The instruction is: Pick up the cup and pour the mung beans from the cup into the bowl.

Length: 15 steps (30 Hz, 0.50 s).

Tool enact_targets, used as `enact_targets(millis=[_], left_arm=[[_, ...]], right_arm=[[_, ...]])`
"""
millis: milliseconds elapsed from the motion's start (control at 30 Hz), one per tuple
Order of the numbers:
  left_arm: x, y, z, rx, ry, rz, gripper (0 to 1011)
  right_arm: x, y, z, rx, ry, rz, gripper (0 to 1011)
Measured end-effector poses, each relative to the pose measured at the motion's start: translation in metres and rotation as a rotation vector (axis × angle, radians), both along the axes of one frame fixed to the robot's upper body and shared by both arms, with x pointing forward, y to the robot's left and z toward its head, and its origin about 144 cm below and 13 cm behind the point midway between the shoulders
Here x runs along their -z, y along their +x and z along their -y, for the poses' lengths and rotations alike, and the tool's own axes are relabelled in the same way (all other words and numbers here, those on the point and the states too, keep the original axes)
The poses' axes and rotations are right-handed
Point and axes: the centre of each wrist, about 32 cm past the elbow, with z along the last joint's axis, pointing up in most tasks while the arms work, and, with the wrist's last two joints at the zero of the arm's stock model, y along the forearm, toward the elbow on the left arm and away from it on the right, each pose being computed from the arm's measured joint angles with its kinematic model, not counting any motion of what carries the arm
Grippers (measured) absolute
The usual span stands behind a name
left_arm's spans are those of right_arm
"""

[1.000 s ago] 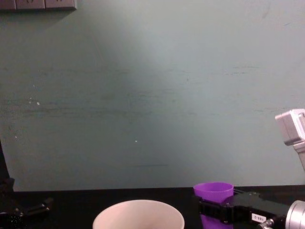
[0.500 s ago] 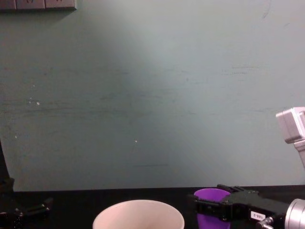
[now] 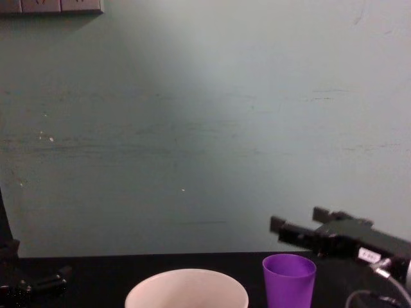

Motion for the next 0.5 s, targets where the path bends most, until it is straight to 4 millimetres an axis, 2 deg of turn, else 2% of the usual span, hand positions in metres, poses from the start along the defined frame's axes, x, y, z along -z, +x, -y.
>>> enact_targets(millis=[233,500], left_arm=[[0.0,0.0,0.0,0.0,0.0,0.0,1000],[0.0,0.0,0.0,0.0,0.0,0.0,1000]], right_arm=[[-0.007,-0.011,0.012,0.179,0.03,0.089,1003],[-0.009,-0.019,0.026,0.341,-0.059,0.057,1003]])
